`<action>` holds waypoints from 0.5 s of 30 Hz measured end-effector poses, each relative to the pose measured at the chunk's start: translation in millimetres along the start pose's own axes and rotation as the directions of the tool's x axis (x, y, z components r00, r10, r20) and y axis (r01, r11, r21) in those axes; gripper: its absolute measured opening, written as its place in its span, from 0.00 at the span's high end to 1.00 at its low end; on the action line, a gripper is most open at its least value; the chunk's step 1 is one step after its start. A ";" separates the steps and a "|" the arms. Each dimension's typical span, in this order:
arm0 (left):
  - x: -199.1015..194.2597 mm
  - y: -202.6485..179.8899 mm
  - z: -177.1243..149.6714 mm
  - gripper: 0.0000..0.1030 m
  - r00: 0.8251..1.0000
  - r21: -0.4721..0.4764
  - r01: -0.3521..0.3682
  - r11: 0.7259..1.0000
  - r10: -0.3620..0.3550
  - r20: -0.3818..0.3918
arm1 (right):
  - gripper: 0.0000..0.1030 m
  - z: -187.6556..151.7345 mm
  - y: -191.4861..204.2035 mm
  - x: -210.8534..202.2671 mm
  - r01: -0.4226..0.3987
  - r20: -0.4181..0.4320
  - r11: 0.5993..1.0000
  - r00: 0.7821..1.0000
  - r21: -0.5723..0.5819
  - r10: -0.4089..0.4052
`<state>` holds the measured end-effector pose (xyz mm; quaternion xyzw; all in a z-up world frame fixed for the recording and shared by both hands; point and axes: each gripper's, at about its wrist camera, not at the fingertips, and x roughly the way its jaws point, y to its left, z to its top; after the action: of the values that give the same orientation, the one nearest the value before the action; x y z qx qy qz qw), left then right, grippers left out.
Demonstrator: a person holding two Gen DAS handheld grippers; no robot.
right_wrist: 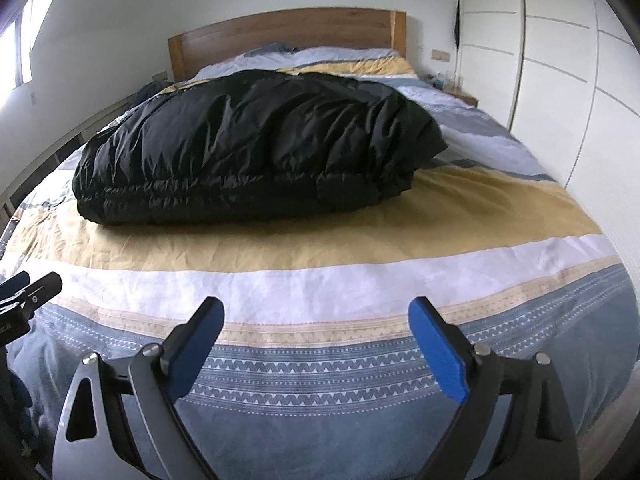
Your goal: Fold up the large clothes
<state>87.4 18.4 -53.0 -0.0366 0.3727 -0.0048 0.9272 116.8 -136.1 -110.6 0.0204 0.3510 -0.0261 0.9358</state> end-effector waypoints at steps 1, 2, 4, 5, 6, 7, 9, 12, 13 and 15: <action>-1.6 -1.0 -0.8 0.01 1.000 0.003 0.008 1.000 -0.008 0.008 | 0.09 -1.1 -0.1 -0.9 0.009 0.006 1.000 1.000 0.000 -0.009; -2.9 -1.6 -1.1 0.01 1.000 0.003 0.013 1.000 -0.014 0.014 | 0.09 -3.0 -0.5 -1.6 0.021 0.011 1.000 1.000 0.004 -0.021; -6.2 -2.0 -1.2 0.01 0.999 0.001 0.018 1.000 -0.018 0.030 | 0.08 -4.6 -2.7 -2.2 0.030 0.016 0.999 0.999 0.017 -0.031; -7.8 -1.7 -0.9 0.01 0.999 -0.002 0.017 1.000 -0.017 0.037 | 0.08 -5.1 -4.4 -2.8 0.036 0.020 0.999 0.999 0.025 -0.036; -9.0 -1.6 -0.6 0.01 0.999 -0.004 0.016 1.000 -0.016 0.042 | 0.08 -5.2 -6.4 -3.7 0.042 0.027 0.999 0.999 0.034 -0.043; -10.1 -1.3 0.0 0.01 0.999 -0.005 0.014 1.000 -0.014 0.047 | 0.08 -5.1 -7.7 -4.5 0.047 0.032 0.998 0.998 0.037 -0.049; -10.8 -1.4 0.4 0.01 0.999 -0.005 0.009 1.000 -0.009 0.051 | 0.08 -5.3 -9.8 -7.0 0.057 0.045 0.998 0.997 0.039 -0.059; -11.9 -3.3 0.5 0.01 0.999 0.000 0.000 1.000 0.000 0.054 | 0.07 -3.8 -9.2 -9.2 0.063 0.060 0.998 0.996 0.032 -0.065; -11.9 -4.0 0.7 0.01 0.999 0.000 -0.002 1.000 0.002 0.053 | 0.07 -3.1 -8.5 -9.8 0.064 0.065 0.998 0.996 0.026 -0.066; -12.2 -5.3 0.6 0.01 0.999 0.003 -0.007 1.000 0.007 0.053 | 0.07 -2.7 -7.2 -11.0 0.066 0.074 0.998 0.995 0.017 -0.067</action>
<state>79.1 13.6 -43.8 -0.0341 0.3481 -0.0012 0.9368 106.3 -142.8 -105.6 0.0148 0.3160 -0.0605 0.9467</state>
